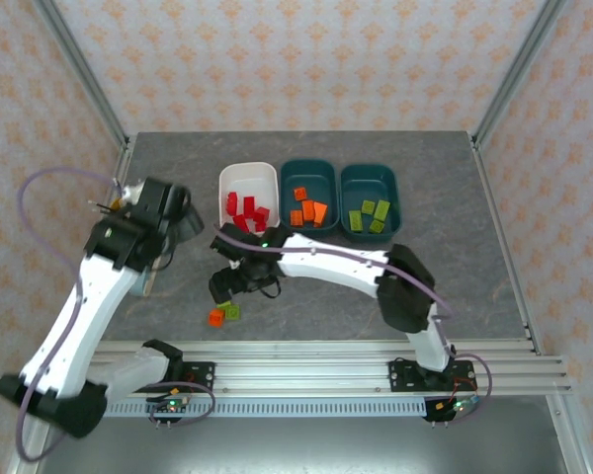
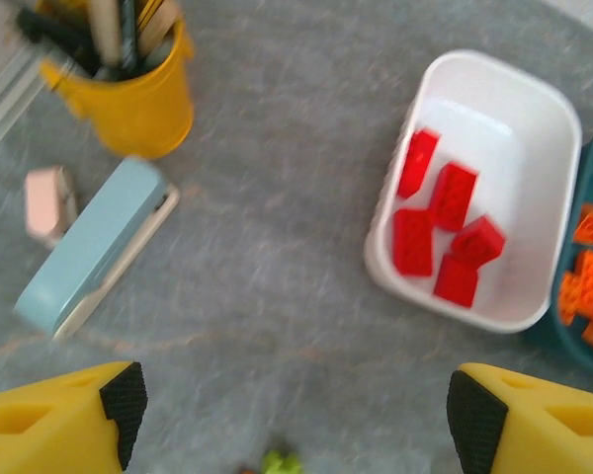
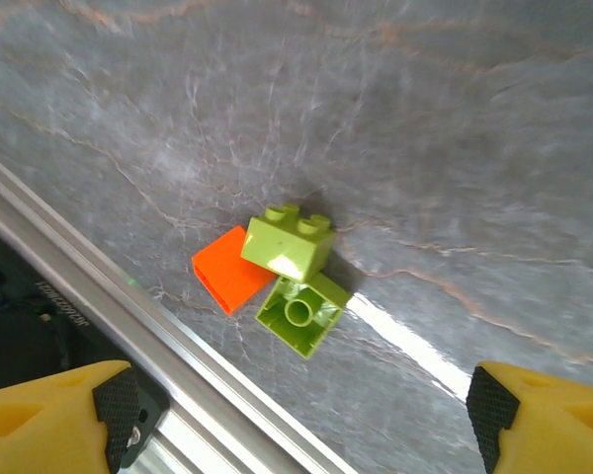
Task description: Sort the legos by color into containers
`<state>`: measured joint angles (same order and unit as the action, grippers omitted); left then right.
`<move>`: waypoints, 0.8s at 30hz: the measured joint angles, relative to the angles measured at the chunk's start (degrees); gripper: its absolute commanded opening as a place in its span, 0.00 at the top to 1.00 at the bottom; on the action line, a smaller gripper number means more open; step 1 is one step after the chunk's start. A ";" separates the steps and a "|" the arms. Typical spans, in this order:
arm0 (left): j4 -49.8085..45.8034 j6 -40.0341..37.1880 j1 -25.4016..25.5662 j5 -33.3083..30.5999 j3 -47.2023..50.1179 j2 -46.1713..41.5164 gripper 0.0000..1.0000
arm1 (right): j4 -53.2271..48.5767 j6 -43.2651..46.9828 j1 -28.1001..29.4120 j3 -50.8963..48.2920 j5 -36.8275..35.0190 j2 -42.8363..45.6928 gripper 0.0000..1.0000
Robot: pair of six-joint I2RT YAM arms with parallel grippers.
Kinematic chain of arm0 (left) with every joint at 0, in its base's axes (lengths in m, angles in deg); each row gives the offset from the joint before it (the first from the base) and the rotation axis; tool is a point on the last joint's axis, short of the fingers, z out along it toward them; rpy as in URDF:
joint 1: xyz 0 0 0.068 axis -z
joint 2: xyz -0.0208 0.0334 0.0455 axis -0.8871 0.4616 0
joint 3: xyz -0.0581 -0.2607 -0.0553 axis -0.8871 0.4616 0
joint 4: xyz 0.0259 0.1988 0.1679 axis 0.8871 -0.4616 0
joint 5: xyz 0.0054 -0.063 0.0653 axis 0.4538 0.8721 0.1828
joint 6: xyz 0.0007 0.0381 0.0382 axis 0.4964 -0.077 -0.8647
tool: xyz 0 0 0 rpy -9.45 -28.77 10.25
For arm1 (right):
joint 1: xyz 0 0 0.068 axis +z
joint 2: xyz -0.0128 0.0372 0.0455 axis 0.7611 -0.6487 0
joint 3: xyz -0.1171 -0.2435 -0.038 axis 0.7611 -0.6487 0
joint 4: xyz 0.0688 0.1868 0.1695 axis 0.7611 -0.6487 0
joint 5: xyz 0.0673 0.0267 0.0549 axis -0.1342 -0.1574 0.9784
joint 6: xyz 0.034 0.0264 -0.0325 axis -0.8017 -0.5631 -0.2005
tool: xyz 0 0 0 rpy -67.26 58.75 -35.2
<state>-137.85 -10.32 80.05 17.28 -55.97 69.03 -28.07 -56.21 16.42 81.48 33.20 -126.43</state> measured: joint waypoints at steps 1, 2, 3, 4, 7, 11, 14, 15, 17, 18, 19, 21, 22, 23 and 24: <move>-0.42 0.48 0.09 0.35 2.91 -4.31 0.16 | -0.72 -0.98 0.57 1.55 -0.20 -1.99 0.15; -0.96 0.72 0.09 0.66 4.79 -7.58 0.16 | -1.36 -1.81 0.87 2.71 -0.46 -3.43 0.15; -1.90 0.96 0.09 1.07 6.40 -11.58 0.16 | -2.10 -2.73 1.16 4.07 -0.85 -5.03 0.16; -2.91 1.18 0.09 1.49 7.26 -15.02 0.16 | -2.86 -3.69 1.40 5.62 -1.27 -6.67 0.17; -6.08 1.60 0.09 2.23 7.48 -23.21 0.16 | -4.48 -6.05 1.81 10.03 -2.40 -10.84 0.20; -10.40 1.97 0.09 3.82 7.43 -26.97 0.16 | -6.56 -9.01 2.51 15.85 -4.37 -15.50 0.28; -12.55 2.01 0.09 4.90 7.43 -27.96 0.16 | -8.20 -10.84 2.89 19.74 -5.49 -18.67 0.33; -13.14 2.03 0.09 5.14 7.43 -28.37 0.15 | -8.68 -11.34 2.89 20.52 -5.77 -19.47 0.36; -14.16 2.03 0.09 5.62 7.39 -28.94 0.16 | -9.18 -12.20 2.89 21.40 -6.08 -20.65 0.41; -14.62 2.08 0.09 6.01 7.37 -29.09 0.16 | -9.60 -12.59 2.89 21.79 -6.23 -21.18 0.41; -15.04 2.19 0.09 6.32 7.37 -29.09 0.16 | -9.86 -12.90 2.89 21.99 -6.27 -21.59 0.43; -15.26 2.23 0.09 6.54 7.37 -29.11 0.16 | -10.36 -13.53 2.89 22.10 -6.45 -21.99 0.47; -15.39 2.23 0.09 6.67 7.37 -29.14 0.16 | -10.56 -13.81 2.89 22.10 -6.47 -22.10 0.49; -15.45 2.23 0.09 6.71 7.34 -29.20 0.16 | -10.71 -14.10 2.89 22.10 -6.47 -22.16 0.50; -15.56 2.23 0.09 6.88 7.28 -29.22 0.16 | -10.91 -14.34 2.89 22.10 -6.49 -22.18 0.50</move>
<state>-153.41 -8.09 80.14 24.17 -48.69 39.80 -38.98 -70.55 19.30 103.58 26.71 -148.61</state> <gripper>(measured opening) 0.844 0.513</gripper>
